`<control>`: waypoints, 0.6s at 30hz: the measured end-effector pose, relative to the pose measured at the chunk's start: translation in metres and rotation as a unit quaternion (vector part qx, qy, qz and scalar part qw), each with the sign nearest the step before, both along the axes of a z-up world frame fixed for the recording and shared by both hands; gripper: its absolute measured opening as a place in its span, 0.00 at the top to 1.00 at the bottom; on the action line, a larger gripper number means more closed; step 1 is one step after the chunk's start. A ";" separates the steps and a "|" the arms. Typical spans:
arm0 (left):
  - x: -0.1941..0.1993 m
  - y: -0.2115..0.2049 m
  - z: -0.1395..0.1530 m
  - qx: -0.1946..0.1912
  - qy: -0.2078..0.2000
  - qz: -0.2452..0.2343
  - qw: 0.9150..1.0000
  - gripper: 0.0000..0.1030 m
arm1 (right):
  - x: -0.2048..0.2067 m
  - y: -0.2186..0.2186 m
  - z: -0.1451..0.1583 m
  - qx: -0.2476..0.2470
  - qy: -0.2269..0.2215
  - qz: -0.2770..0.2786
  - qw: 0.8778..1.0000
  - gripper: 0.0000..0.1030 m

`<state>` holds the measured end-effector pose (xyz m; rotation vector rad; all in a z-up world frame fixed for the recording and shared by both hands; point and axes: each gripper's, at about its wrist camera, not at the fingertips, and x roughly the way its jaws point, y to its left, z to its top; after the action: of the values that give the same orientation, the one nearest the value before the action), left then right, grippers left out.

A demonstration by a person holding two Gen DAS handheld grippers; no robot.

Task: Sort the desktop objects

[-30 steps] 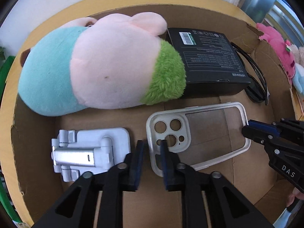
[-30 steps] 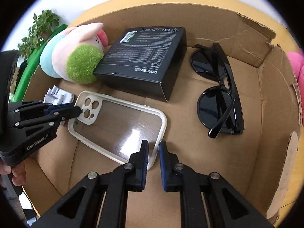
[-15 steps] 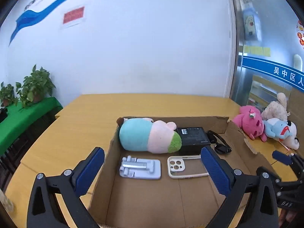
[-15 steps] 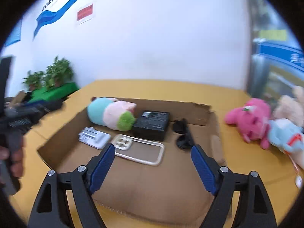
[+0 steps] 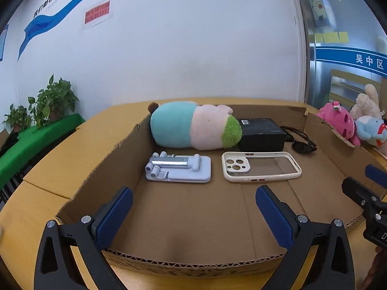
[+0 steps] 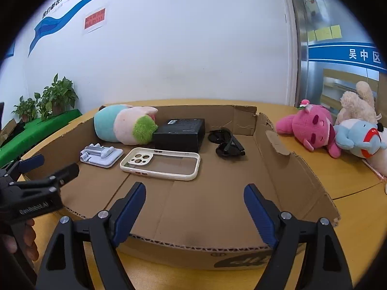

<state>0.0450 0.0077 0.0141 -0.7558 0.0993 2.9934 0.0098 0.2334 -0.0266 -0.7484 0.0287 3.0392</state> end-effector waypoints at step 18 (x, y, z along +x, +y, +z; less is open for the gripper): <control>0.001 -0.002 0.000 0.000 0.000 0.000 1.000 0.00 | 0.000 0.000 0.000 -0.002 0.001 0.004 1.000 0.15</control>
<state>0.0463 0.0061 0.0143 -0.7560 0.0983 2.9926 0.0096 0.2330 -0.0267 -0.7490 0.0317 3.0485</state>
